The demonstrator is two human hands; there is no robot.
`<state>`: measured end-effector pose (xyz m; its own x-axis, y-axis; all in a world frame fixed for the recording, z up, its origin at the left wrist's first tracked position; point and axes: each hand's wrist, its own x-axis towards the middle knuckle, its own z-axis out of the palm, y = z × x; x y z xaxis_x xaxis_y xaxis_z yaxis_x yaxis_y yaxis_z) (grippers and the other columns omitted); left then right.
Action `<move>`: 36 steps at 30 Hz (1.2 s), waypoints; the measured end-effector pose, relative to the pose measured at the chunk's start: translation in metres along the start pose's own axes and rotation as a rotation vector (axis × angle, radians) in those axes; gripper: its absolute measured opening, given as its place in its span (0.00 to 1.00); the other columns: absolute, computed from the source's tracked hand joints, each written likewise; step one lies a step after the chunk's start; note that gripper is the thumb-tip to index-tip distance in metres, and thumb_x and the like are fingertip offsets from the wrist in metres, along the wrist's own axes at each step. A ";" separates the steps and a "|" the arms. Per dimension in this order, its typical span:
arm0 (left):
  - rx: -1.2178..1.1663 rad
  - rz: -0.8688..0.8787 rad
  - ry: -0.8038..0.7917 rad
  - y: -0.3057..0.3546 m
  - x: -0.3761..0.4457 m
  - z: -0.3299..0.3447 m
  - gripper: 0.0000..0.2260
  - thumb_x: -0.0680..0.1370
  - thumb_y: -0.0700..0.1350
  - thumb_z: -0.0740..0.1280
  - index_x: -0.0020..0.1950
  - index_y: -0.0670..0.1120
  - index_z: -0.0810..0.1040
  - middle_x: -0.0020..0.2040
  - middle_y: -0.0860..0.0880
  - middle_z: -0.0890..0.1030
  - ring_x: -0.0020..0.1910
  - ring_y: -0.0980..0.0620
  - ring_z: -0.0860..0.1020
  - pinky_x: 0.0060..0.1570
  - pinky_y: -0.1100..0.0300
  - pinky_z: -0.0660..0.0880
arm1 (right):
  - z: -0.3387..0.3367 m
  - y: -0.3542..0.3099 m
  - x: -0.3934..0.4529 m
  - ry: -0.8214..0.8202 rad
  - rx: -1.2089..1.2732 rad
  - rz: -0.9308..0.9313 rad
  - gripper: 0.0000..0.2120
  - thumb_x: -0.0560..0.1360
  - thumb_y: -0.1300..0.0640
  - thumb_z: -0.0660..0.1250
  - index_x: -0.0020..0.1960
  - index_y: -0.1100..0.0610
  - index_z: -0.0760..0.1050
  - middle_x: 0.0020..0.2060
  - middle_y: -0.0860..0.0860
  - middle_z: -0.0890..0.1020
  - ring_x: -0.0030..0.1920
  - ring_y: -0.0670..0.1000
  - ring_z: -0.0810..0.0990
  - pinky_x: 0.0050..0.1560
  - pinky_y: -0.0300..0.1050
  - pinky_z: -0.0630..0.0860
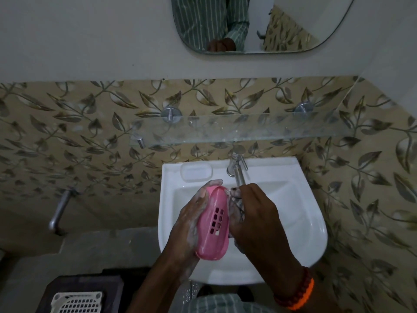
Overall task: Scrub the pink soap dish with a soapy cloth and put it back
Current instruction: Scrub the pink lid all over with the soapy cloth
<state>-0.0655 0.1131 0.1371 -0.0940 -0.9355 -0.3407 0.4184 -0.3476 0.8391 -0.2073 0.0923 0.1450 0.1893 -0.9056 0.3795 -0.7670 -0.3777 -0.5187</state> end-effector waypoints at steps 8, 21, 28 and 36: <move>-0.067 -0.002 -0.021 -0.001 -0.002 0.004 0.24 0.75 0.61 0.66 0.69 0.53 0.79 0.62 0.42 0.84 0.63 0.38 0.81 0.63 0.35 0.77 | -0.010 -0.011 0.010 0.055 0.158 0.035 0.08 0.70 0.68 0.69 0.48 0.61 0.77 0.41 0.52 0.77 0.37 0.47 0.77 0.41 0.28 0.74; -0.115 -0.136 -0.039 0.003 -0.002 -0.004 0.19 0.83 0.54 0.58 0.69 0.52 0.79 0.65 0.40 0.82 0.65 0.38 0.80 0.65 0.39 0.76 | -0.008 -0.021 -0.015 -0.132 0.107 -0.124 0.12 0.76 0.58 0.60 0.57 0.57 0.77 0.51 0.50 0.77 0.45 0.47 0.79 0.43 0.40 0.80; -0.040 -0.111 -0.027 0.004 -0.006 -0.005 0.20 0.77 0.56 0.61 0.65 0.52 0.81 0.59 0.42 0.86 0.57 0.42 0.85 0.55 0.45 0.82 | -0.001 -0.011 -0.001 -0.011 0.089 -0.062 0.07 0.73 0.70 0.68 0.45 0.59 0.74 0.42 0.49 0.73 0.35 0.46 0.74 0.33 0.39 0.75; 0.023 -0.203 -0.070 0.021 -0.005 -0.009 0.19 0.79 0.56 0.61 0.64 0.51 0.83 0.58 0.39 0.86 0.57 0.39 0.84 0.59 0.41 0.80 | -0.019 -0.005 -0.014 -0.167 0.015 -0.378 0.14 0.75 0.57 0.63 0.58 0.59 0.78 0.52 0.56 0.80 0.41 0.51 0.82 0.34 0.40 0.82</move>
<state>-0.0478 0.1116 0.1524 -0.2375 -0.8478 -0.4741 0.3641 -0.5302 0.7657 -0.2183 0.1105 0.1567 0.5534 -0.7212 0.4168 -0.6158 -0.6911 -0.3783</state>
